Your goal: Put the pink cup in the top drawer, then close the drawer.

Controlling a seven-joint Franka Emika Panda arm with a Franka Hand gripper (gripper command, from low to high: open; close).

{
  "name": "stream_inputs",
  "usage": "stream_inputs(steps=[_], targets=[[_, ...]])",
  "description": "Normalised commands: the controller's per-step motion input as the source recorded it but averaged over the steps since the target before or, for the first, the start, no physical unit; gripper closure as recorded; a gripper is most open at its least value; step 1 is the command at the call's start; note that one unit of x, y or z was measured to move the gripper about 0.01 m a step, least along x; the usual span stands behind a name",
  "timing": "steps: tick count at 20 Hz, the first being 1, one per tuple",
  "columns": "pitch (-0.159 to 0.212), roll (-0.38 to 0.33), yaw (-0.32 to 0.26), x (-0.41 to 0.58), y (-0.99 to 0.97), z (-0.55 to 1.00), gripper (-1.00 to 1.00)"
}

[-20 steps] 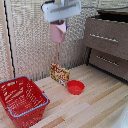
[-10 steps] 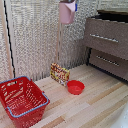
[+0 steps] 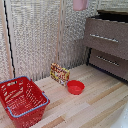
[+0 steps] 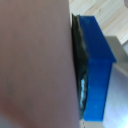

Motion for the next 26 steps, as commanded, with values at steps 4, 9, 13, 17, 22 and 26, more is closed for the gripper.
stream_inputs(steps=[4,9,13,17,22,26], targets=[[0.024,0.000,-0.147,0.364,-0.64,0.99,1.00],[0.000,0.000,-0.098,0.327,-0.82,0.90,1.00],[0.000,0.000,-0.047,0.191,-0.98,0.72,1.00],[0.000,0.000,-0.020,0.056,-1.00,0.57,1.00],[0.035,-0.009,-0.029,-0.106,-0.93,0.18,1.00],[0.104,0.000,-0.049,-0.228,-0.70,-0.11,1.00]])
